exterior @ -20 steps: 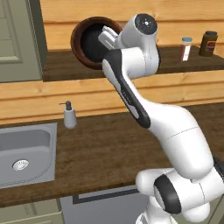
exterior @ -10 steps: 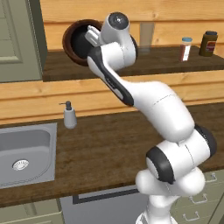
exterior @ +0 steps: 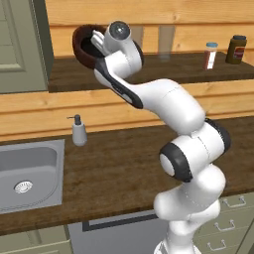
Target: Pick up the bowls on the counter and stack them on top of one another in the open cabinet. Place the smaller bowl on top of the larger bowl.
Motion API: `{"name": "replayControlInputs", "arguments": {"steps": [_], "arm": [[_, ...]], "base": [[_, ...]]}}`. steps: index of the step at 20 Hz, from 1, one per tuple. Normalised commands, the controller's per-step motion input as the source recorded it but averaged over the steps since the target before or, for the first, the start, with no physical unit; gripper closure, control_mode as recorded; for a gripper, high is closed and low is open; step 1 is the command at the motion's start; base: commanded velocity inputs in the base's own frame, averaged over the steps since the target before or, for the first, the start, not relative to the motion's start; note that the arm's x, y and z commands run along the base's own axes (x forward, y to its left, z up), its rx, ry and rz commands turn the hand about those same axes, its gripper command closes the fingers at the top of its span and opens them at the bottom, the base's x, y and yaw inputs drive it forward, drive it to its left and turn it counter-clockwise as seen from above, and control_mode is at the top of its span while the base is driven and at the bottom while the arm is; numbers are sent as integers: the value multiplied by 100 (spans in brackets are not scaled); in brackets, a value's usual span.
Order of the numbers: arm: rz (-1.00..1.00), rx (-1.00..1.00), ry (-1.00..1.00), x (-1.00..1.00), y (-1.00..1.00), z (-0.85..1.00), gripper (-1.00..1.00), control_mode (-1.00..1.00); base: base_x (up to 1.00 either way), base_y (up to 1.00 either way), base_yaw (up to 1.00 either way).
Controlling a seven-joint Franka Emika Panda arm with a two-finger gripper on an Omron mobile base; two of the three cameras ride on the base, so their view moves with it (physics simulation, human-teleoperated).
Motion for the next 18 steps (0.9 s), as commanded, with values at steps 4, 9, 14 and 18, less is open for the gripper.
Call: {"name": "replayControlInputs", "arguments": {"steps": [4, 9, 14, 18], "arm": [[-2, 5, -18, -70, -8, 38, -100, -100], [-2, 2, -27, -100, -66, -23, -100, -100], [0, -5, -1, -100, -95, -100, -100, -100], [0, -8, 6, -100, -99, -100, -100, -100]], "base": [[0, 0, 0], [0, 0, 0], [0, 0, 0], [0, 0, 0]]}}
